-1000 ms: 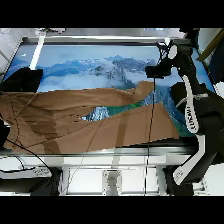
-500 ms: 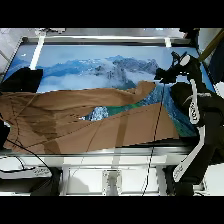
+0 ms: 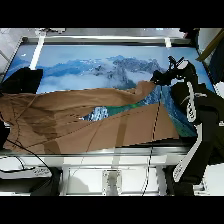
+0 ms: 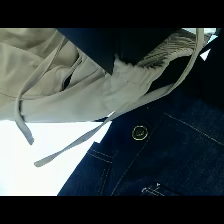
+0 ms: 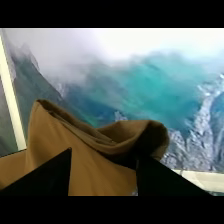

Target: Fold the clothes and pants, and hang the long-sleeved shirts on hangers.

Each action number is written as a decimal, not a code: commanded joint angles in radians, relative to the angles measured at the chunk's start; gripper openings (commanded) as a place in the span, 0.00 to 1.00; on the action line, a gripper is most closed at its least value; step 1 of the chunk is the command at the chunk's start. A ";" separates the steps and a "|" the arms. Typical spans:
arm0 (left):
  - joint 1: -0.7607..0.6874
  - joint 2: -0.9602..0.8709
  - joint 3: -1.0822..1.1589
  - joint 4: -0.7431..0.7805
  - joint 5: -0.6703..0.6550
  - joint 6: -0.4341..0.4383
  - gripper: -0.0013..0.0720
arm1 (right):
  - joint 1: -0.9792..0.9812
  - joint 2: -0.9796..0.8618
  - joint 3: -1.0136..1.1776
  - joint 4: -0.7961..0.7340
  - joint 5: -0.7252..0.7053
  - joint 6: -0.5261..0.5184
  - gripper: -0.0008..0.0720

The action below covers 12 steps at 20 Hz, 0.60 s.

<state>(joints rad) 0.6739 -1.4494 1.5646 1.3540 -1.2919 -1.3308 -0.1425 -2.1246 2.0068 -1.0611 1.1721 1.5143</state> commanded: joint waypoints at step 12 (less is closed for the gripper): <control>0.002 0.001 0.000 0.005 -0.008 0.000 0.06 | 0.049 0.048 0.011 0.005 0.073 -0.095 0.02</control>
<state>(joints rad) 0.6743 -1.4551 1.5646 1.3544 -1.3003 -1.3308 -0.0952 -2.1120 2.0094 -1.0523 1.2190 1.4277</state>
